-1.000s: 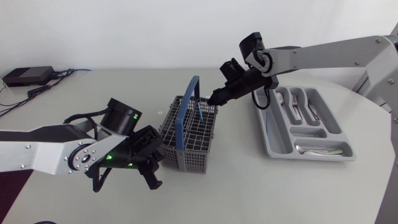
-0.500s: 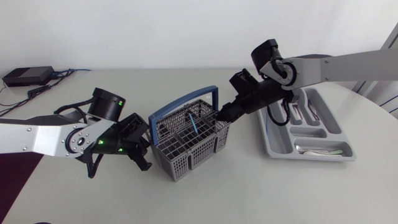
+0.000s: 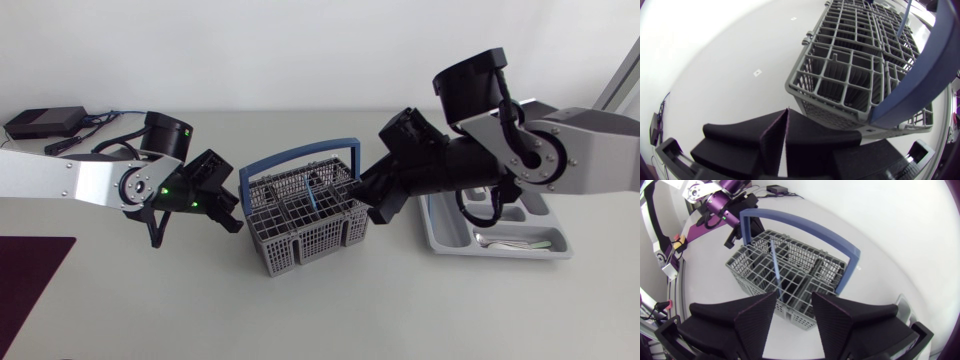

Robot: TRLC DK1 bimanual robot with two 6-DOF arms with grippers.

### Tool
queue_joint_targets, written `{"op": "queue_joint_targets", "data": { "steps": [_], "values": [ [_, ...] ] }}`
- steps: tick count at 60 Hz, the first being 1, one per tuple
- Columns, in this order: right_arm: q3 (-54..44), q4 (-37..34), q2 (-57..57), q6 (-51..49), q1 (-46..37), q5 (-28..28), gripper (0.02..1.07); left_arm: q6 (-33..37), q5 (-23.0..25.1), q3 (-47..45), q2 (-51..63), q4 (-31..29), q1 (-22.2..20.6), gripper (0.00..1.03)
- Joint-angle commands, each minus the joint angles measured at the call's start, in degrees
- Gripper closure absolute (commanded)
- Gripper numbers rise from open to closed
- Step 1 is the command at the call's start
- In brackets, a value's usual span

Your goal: Unload the cutlery basket into the drawer organizer.

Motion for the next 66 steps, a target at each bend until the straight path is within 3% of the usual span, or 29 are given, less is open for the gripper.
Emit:
{"op": "queue_joint_targets", "data": {
  "steps": [1, 16, 43, 52, 66],
  "values": [
    [-2.7, 2.2, -0.3, -2.6, 2.5, 1.1, 0.53, 1.7, 1.2, -0.7, -1.2, 0.4, 0.9, 0.78],
    [-3.8, 13.3, 4.8, -5.7, 7.5, 3.4, 0.53, 3.1, 2.3, -5.4, -7.4, 0.3, 1.8, 0.78],
    [-1.7, 17.0, 11.2, -10.0, 7.4, 2.9, 0.54, 4.4, 4.3, -7.3, -9.9, 0.3, 2.4, 0.78],
    [0.0, 17.0, 13.0, -10.4, 7.6, 2.9, 0.54, 5.1, 8.6, -8.6, -14.6, -1.9, 2.0, 0.79],
    [2.8, 16.9, 15.1, -10.2, 8.1, 3.0, 0.63, 5.6, 9.3, -10.1, -19.2, -4.4, -0.1, 0.78]
  ]
}}
